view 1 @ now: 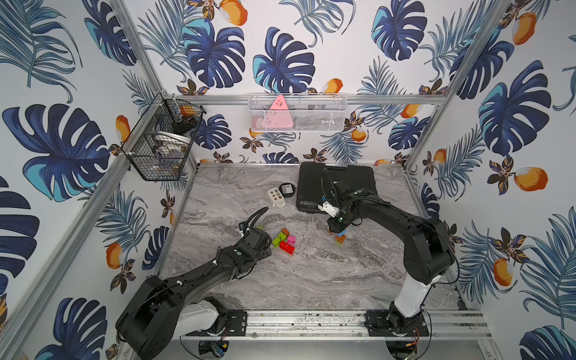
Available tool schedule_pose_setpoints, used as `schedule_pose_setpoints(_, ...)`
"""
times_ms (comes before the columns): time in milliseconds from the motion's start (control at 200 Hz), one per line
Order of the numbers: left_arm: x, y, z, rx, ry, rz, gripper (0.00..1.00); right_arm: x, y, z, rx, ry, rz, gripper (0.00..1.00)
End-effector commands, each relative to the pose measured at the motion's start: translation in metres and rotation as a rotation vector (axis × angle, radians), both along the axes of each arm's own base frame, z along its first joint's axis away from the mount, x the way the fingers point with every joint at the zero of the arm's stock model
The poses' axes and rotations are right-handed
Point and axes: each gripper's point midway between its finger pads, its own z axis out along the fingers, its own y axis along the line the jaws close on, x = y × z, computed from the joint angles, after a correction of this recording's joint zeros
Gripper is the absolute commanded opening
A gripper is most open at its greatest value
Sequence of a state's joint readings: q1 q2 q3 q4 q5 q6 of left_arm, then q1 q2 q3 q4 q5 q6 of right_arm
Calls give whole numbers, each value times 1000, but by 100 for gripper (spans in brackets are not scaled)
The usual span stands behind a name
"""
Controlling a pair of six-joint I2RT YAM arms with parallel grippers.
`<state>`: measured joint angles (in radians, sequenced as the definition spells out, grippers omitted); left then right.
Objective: Assemble the letter h with lego
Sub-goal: Assemble the lego brick with the lego brick.
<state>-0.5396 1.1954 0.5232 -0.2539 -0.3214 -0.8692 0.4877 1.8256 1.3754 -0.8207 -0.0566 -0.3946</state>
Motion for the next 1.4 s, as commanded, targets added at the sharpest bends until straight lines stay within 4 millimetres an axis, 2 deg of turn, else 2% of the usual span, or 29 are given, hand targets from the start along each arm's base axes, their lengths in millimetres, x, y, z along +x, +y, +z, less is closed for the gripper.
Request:
schedule_pose_setpoints(0, 2, 0, 2, -12, -16, 11, 82, 1, -1, -5, -68, -17, 161, 21)
schedule_pose_setpoints(175, 2, -1, 1, -16, -15, 12, 82, 3, 6, -13, -45, -28, 203, 21)
schedule_pose_setpoints(310, 2, -2, 1, -20, -15, 11, 82, -5, 9, -21, -30, 26, 219, 21)
schedule_pose_setpoints(610, 2, -1, 0, -19, -13, 13, 82, -9, 2, -36, -68, 58, 235, 21)
schedule_pose_setpoints(846, 2, -1, 0, -18, -13, 14, 82, -14, -1, -38, -74, 46, 274, 22)
schedule_pose_setpoints(991, 2, -1, 0, -20, -13, 14, 82, -11, 0, -33, -58, -4, 289, 23)
schedule_pose_setpoints(1206, 2, -1, 0, -20, -14, 13, 82, -7, -2, -29, -67, -31, 272, 36)
schedule_pose_setpoints(1271, 2, -1, 0, -21, -14, 12, 82, -5, 0, -28, -59, -45, 259, 44)
schedule_pose_setpoints(1396, 2, -1, 1, -21, -16, 13, 82, 2, 4, -20, -32, -86, 229, 48)
